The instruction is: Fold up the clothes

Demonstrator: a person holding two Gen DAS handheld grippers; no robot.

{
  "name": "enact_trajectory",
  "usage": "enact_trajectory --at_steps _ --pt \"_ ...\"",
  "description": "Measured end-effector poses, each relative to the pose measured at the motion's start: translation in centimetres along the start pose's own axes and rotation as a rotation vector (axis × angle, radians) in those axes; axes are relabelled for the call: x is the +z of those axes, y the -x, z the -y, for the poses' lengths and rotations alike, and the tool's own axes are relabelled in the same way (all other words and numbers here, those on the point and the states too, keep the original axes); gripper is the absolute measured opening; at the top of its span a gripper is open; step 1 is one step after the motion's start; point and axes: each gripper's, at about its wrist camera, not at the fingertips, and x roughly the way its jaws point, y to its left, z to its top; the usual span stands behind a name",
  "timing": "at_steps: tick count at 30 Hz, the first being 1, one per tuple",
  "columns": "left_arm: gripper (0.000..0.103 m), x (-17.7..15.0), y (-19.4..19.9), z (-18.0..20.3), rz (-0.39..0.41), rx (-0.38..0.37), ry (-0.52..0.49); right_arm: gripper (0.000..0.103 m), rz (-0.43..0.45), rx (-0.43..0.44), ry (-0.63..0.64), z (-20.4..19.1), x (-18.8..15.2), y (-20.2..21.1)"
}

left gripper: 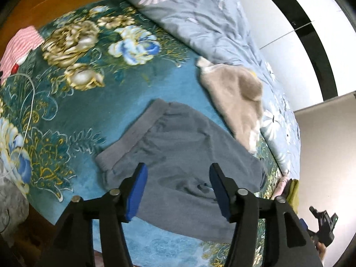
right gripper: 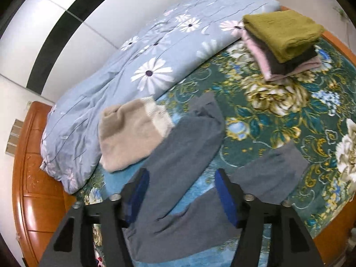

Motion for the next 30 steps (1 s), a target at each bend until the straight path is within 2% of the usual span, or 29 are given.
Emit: enact_trajectory --at_steps 3,5,8,10,12,15,17,19,26,30 --pt "0.067 -0.1 0.0 1.5 0.018 0.004 0.007 0.074 -0.027 0.022 0.019 -0.4 1.1 -1.4" --pt "0.073 -0.4 -0.4 2.8 0.028 0.013 0.018 0.078 -0.045 0.042 0.023 -0.2 2.3 -2.4" --pt "0.078 -0.9 -1.1 4.8 0.044 0.023 0.042 0.088 -0.073 0.08 0.035 0.8 4.6 -4.1" --pt "0.08 -1.7 -1.9 6.6 0.04 0.022 0.069 0.099 -0.093 0.1 0.044 1.7 6.1 -5.2" --pt "0.08 -2.4 -2.8 8.4 0.033 0.018 0.098 0.103 -0.112 0.12 0.043 2.8 7.8 -6.4" --pt "0.08 -3.4 -3.8 10.8 0.049 0.037 0.125 0.103 -0.142 0.154 0.004 5.4 10.1 -8.7" --pt "0.08 -4.0 -4.0 12.1 0.09 0.076 0.152 0.103 -0.165 0.166 -0.017 7.1 11.2 -10.7" --pt "0.08 -4.4 -4.6 12.9 0.098 0.12 0.189 0.103 -0.188 0.157 -0.021 8.7 12.1 -12.7" --pt "0.08 -5.0 -6.8 14.1 0.056 0.235 0.215 0.103 -0.3 0.089 -0.142 15.6 14.3 -20.3" --pt "0.08 -5.7 -7.9 13.9 0.036 0.276 0.252 0.103 -0.351 0.079 -0.193 17.1 15.6 -24.5"
